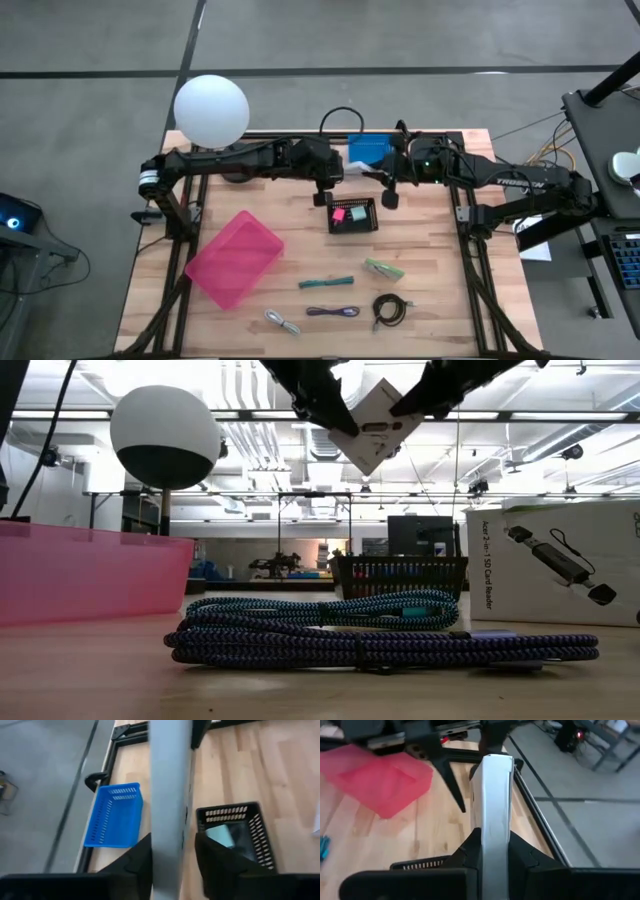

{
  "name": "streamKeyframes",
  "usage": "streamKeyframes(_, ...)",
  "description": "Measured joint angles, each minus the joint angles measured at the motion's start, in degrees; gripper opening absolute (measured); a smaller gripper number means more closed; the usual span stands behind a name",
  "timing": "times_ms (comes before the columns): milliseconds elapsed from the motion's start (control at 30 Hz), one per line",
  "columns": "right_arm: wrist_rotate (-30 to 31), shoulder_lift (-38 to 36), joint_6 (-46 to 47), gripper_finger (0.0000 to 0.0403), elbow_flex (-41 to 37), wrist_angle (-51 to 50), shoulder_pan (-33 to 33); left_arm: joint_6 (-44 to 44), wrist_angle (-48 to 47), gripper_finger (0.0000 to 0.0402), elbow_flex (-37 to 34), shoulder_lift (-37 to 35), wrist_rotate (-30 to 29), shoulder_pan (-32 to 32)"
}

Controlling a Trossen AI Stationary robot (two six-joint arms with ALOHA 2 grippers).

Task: Pick and place items into bin
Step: Put the left white box into the blue bin

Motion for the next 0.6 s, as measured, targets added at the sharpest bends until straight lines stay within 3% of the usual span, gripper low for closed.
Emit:
streamKeyframes(233,0.8,-0.3,8.3,0.0035,0.1,-1.5,-4.3,4.2,-2.1,0.0163,0.2,-1.9,-7.1,0.1)
streamKeyframes(600,-0.9,-0.2,20.2,0.0035,0.0,-1.3,-17.1,5.2,-3.7,0.0166,-1.4,-9.5,-13.9,1.4)
